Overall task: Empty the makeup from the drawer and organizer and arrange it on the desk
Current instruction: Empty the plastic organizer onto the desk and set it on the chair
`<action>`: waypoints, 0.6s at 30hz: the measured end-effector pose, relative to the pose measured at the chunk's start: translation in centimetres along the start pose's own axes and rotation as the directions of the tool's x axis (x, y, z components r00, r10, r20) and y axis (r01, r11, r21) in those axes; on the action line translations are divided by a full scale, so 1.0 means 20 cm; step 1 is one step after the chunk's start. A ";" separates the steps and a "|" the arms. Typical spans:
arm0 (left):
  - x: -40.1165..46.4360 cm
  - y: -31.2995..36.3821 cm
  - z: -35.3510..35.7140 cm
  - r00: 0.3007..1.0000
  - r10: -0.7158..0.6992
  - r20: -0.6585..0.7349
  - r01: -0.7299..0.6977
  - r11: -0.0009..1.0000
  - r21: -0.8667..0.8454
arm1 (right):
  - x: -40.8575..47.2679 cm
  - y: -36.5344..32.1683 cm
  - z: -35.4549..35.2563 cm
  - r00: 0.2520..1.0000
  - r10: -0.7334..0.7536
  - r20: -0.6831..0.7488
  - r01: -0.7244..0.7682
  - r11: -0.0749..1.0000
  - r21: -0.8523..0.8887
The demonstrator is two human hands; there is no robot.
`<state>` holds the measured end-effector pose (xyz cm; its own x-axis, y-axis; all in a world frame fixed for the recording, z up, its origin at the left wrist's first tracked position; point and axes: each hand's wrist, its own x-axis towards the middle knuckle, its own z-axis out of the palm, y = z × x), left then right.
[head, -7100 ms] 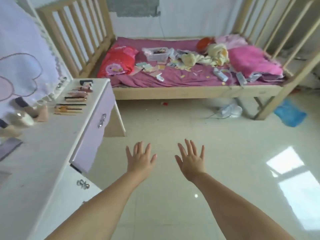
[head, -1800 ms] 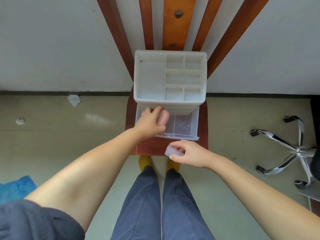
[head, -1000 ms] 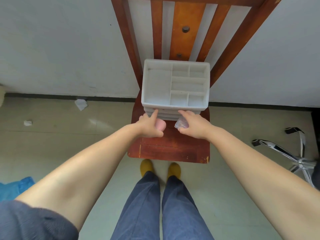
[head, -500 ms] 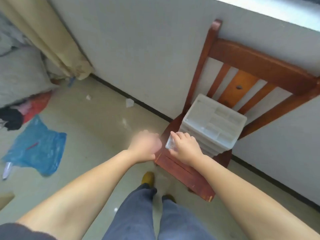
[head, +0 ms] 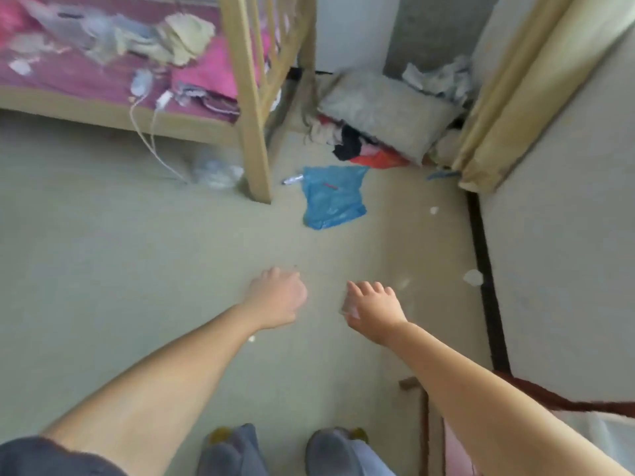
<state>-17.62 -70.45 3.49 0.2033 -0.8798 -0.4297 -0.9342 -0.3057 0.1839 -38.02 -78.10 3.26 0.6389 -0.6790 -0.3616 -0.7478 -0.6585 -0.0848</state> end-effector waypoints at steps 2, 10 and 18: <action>-0.17 -0.32 0.01 0.992 -0.130 -0.005 0.129 0.990 -0.063 | 0.14 -0.31 -0.03 0.992 -0.120 0.026 0.121 0.992 -0.046; -0.92 -1.50 0.10 0.878 -0.475 -0.058 0.455 0.865 -0.211 | 0.46 -1.70 0.02 0.859 -0.490 0.151 0.510 0.846 -0.156; -1.37 -2.26 0.13 0.701 -0.710 -0.069 0.653 0.677 -0.339 | 0.71 -2.68 -0.06 0.651 -0.733 0.198 0.750 0.581 -0.317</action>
<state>18.23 -31.62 4.68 0.8261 -0.4243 -0.3708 -0.4002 -0.9050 0.1439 11.24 -52.84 3.76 0.9283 0.1048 -0.3568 0.1021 -0.9944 -0.0265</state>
